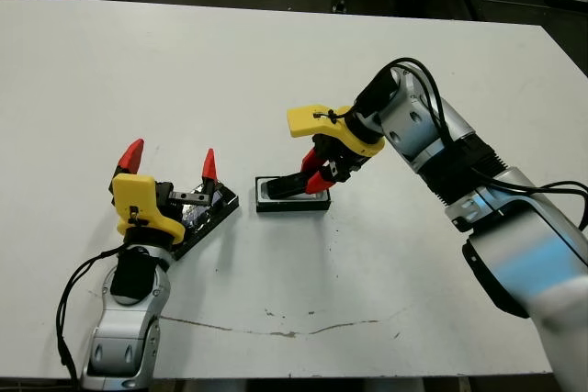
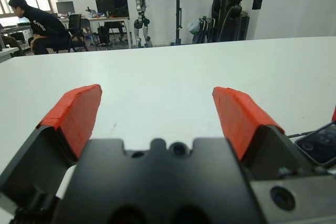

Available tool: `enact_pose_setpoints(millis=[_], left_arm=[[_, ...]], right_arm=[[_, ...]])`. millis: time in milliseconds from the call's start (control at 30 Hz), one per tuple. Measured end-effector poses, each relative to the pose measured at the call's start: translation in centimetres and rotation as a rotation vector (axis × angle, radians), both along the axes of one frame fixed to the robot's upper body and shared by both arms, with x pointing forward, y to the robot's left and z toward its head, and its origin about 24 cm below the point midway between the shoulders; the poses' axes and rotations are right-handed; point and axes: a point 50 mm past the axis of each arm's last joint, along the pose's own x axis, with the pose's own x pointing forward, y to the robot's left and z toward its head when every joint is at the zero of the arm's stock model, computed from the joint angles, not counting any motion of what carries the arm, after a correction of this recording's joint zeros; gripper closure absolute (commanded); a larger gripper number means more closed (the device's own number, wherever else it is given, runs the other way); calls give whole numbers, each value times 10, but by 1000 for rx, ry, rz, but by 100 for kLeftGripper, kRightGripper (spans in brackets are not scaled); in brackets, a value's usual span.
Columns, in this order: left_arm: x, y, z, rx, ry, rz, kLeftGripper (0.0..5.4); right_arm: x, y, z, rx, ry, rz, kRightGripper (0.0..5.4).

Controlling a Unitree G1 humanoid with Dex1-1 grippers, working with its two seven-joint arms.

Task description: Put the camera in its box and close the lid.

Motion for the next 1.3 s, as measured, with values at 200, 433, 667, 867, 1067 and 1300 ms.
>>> enact_pose_setpoints(millis=[200,433,667,867,1067,1300], left_arm=[[0,0,0,0,0,0,0],[0,0,0,4,1,1,0],[-1,0,-1,3,3,2,0],[-2,1,-2,2,7,3,0],[-2,1,-2,-1,8,3,0],[-2,1,-3,3,12,9,0]], right_arm=[[0,1,-2,-7,5,-3,373],[-2,5,-5,-8,-4,20,373],[-2,7,-7,-2,-20,44,373],[-2,9,-7,2,-22,45,373],[-3,12,-8,5,-6,31,373],[-4,13,-9,6,1,19,373]])
